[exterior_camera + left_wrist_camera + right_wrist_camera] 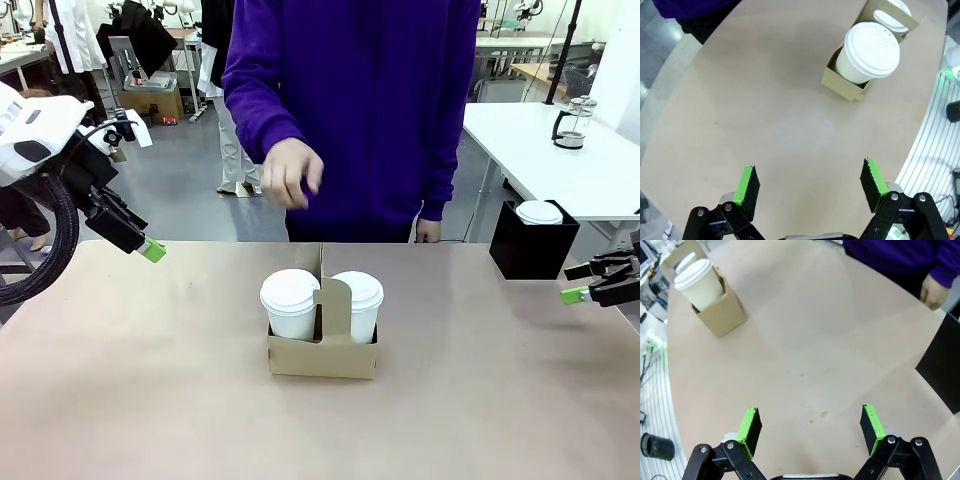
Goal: Pour a drink into a cup and package it in a carrier.
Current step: Insert the held 600 ml Paper Cup into the Cup Carrier.
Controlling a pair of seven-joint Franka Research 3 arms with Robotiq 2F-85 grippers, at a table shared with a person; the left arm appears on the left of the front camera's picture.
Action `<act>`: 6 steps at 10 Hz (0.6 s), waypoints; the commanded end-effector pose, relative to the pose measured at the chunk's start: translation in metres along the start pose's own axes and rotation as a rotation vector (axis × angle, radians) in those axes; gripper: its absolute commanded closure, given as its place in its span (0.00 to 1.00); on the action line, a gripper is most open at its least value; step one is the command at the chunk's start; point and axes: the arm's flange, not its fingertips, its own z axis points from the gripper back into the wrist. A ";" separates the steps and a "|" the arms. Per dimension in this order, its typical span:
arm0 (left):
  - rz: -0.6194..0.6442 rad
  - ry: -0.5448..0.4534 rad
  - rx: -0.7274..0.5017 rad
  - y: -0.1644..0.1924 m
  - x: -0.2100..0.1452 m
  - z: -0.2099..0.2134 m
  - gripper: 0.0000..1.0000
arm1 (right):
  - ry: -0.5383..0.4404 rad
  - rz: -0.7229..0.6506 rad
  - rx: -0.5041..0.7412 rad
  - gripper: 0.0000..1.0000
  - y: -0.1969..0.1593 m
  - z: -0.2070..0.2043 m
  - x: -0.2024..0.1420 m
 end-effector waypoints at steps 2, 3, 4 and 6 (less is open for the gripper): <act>0.003 -0.006 0.002 0.001 0.000 0.000 0.00 | -0.010 0.012 0.006 0.00 0.001 0.001 0.000; 0.003 -0.006 0.002 0.001 0.000 0.000 0.00 | -0.010 0.012 0.006 0.00 0.001 0.001 0.000; 0.003 -0.006 0.002 0.001 0.000 0.000 0.00 | -0.010 0.012 0.006 0.00 0.001 0.001 0.000; 0.003 -0.006 0.002 0.001 0.000 0.000 0.00 | -0.010 0.012 0.006 0.00 0.001 0.001 0.000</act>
